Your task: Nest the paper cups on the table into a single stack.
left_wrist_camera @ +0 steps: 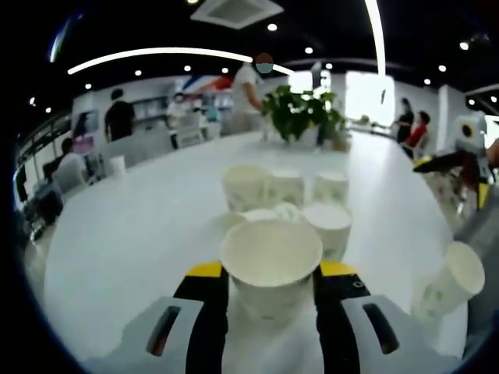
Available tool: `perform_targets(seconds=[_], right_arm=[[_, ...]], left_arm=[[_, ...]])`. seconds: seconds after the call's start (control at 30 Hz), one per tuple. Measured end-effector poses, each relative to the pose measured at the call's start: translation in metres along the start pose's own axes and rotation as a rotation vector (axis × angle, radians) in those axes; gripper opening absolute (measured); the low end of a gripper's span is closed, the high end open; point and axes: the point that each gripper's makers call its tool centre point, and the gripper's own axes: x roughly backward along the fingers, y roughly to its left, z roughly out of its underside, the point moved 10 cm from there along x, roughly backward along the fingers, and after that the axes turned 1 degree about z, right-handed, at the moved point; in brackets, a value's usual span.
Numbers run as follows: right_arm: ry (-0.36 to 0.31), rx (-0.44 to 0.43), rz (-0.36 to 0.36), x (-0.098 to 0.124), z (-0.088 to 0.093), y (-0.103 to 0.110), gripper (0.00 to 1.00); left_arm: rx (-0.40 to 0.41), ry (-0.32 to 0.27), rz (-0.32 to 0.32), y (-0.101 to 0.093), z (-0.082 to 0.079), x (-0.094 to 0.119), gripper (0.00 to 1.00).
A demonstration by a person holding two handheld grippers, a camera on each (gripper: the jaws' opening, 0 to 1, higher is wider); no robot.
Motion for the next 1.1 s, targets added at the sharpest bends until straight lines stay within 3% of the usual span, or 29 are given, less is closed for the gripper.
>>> perform_targets(seconds=[0.3,1.1], right_arm=[[-0.001,0.004,-0.006,0.001,0.002,0.009,0.98],[-0.004,0.009,-0.016,-0.005,-0.006,0.008,0.98]], left_arm=[[0.003,-0.025,-0.005,0.002,0.0,0.014,0.4],[-0.014,-0.075,-0.014,0.014,-0.032,0.022,0.4]])
